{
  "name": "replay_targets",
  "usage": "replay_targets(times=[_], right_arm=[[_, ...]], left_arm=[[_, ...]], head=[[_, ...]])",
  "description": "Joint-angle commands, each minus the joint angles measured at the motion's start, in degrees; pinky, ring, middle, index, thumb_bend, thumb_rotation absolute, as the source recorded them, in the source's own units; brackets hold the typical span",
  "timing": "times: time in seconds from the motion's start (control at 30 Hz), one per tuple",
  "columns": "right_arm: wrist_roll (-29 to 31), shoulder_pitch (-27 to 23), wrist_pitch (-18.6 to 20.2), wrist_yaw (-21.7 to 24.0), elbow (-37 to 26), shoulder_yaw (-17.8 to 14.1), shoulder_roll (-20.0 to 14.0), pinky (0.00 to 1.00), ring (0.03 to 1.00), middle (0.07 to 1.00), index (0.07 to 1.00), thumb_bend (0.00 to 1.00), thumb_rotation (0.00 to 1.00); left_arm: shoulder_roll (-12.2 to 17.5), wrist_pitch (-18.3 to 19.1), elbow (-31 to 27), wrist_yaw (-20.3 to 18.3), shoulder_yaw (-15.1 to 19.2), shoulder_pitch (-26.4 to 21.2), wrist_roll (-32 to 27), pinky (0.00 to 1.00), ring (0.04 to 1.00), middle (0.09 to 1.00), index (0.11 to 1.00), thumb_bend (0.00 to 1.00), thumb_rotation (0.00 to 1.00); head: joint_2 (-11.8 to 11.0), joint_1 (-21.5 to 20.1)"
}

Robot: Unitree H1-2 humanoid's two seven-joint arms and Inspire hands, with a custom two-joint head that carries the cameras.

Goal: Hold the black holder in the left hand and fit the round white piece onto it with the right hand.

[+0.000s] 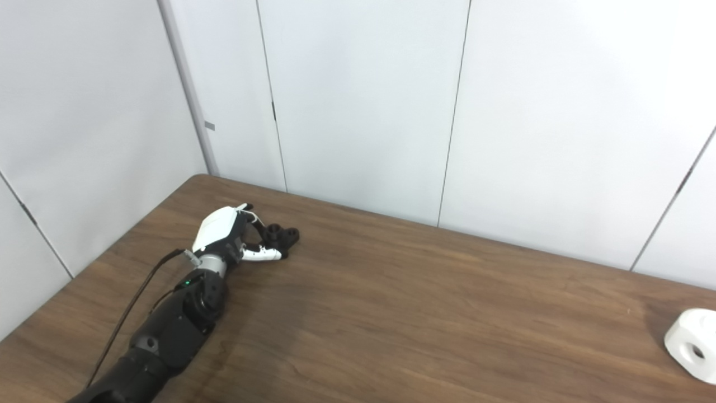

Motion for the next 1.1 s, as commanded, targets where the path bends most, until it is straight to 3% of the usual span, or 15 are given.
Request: replay_targets(times=[0.0,0.2,0.53,0.73,0.93,1.07], right_arm=[[0.3,1.6,-0.2,-0.3,2.5,1.4,2.4,0.81,0.907,0.934,0.915,0.89,0.72],[0.2,1.1,-0.4,-0.4,2.3,1.4,2.5,0.82,0.909,0.939,0.923,0.86,0.7],[-4.3,-0.3,-0.8,-2.3,1.5,0.9,2.9,0.84,0.929,0.965,0.95,0.83,0.75],[-6.7,-0.5,-0.1,-3.5,-0.1,0.7,2.9,0.85,0.945,0.986,0.959,0.84,0.76],[-13.0,-0.6,1.6,-5.7,-2.4,-0.3,2.8,0.84,0.96,1.0,0.97,0.87,0.81],[-17.3,-0.5,4.8,-6.6,-5.2,-0.7,2.2,0.98,0.998,1.0,0.997,0.85,0.81]], left_arm=[[-0.3,-0.3,1.2,-2.1,-0.7,0.0,-1.0,0.8,0.949,0.922,0.477,0.52,0.03],[-0.4,-0.7,-0.1,-2.3,-0.2,0.7,-1.5,0.82,0.951,0.921,0.478,0.52,0.04],[-1.0,-3.9,-3.1,-1.0,-0.6,2.9,-1.6,0.97,0.995,0.932,0.48,0.52,0.04],[-1.9,-4.5,-7.1,-0.9,-0.3,5.1,-1.7,0.99,1.0,0.941,0.481,0.52,0.04],[-1.9,-6.9,-10.8,-0.7,-0.6,7.0,-1.0,0.98,0.995,0.938,0.481,0.52,0.04],[-2.2,-7.3,-12.3,-1.1,-0.5,7.6,-0.8,0.97,0.997,0.944,0.481,0.52,0.04]], head=[[0.2,-0.1],[0.5,-0.9],[0.4,-2.4],[0.6,-3.5],[1.0,-6.7],[0.9,-7.8]])
